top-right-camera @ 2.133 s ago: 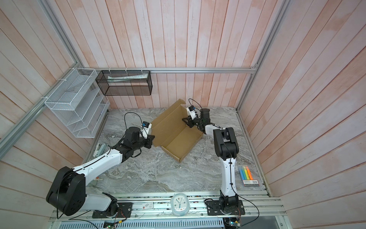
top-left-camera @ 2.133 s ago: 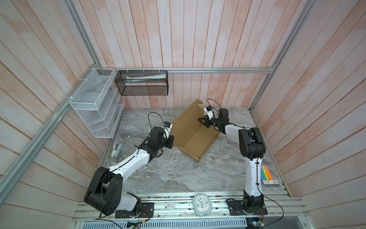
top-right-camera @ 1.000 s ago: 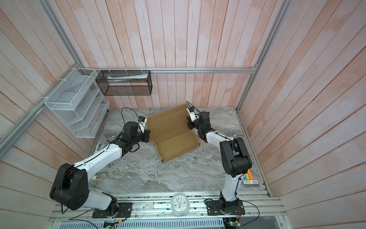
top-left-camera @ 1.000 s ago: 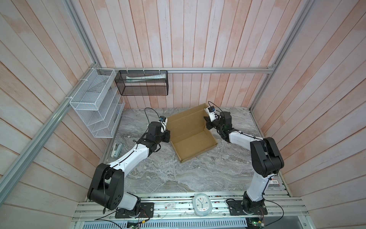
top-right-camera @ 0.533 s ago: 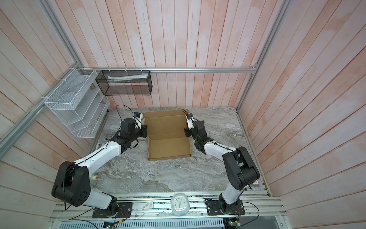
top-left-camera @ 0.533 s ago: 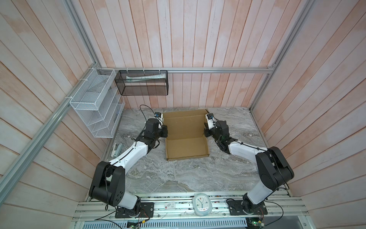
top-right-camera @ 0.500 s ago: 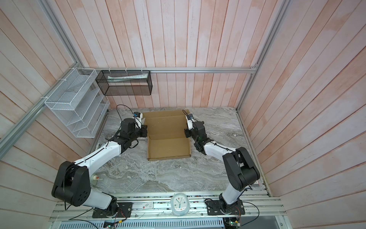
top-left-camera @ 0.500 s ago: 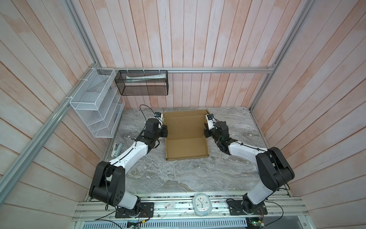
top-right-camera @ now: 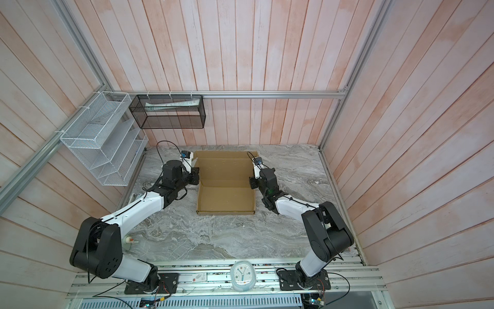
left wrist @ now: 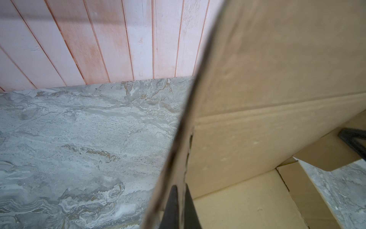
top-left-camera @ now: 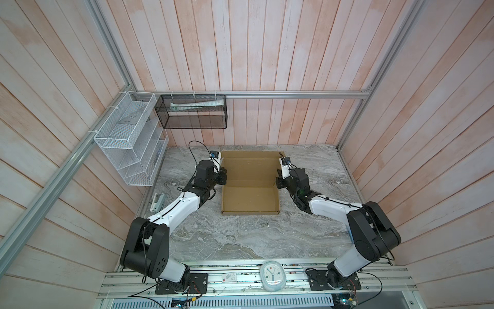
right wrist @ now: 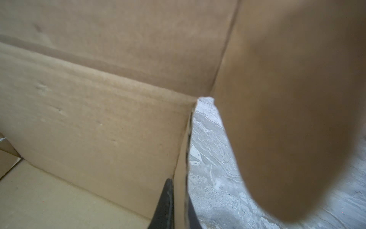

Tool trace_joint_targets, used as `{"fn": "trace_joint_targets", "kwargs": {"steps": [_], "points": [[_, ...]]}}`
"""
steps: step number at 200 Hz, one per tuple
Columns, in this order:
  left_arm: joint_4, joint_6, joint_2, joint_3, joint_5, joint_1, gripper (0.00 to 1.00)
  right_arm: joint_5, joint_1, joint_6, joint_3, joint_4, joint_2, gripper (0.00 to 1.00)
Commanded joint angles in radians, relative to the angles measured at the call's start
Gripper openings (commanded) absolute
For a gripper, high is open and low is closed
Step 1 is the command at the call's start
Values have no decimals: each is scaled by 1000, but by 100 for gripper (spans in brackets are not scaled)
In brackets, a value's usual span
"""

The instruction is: Fold the paper box

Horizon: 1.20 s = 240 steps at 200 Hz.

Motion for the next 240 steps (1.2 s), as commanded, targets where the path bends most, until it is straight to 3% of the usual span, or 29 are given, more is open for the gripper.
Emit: {"fn": "trace_joint_targets", "kwargs": {"steps": [1,94,165,209,240], "points": [[86,35,-9,-20,62,-18,3,-21,26,-13,29,-27,-24,11],[107,74,-16,-52,58,-13,2,-2,-2,-46,79,-46,-51,16],[111,90,-10,-63,83,1,0,-50,-60,-44,100,-16,-27,20],[107,96,4,-55,99,9,0,-113,-96,-28,100,2,-8,19],[99,93,15,-47,94,11,0,-134,-98,-25,96,13,-3,11]]}}
